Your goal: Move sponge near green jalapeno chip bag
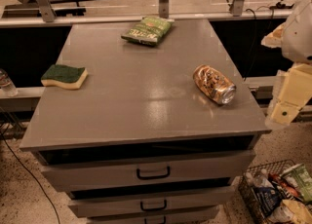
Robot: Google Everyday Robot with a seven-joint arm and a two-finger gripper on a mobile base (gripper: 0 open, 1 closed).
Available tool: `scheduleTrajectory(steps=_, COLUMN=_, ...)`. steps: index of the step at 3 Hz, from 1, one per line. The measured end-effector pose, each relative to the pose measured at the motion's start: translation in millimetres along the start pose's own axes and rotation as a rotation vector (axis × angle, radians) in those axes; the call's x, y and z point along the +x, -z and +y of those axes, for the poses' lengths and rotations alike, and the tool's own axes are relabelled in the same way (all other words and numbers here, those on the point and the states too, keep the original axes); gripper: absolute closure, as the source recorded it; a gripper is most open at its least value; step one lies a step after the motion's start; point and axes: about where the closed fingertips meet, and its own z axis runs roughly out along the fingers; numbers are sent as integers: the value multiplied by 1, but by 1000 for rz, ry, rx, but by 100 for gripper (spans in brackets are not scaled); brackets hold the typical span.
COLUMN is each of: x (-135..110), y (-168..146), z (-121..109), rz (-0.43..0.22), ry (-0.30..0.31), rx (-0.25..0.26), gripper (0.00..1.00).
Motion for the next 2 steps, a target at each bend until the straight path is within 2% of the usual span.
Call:
scheduleTrajectory(steps=1, x=0, y=0, z=0, rz=0, ry=0, rx=0, gripper=0)
scheduleTrajectory(steps=2, x=-9, y=-7, z=-1, rz=-39, ry=21, rx=-7, gripper=0)
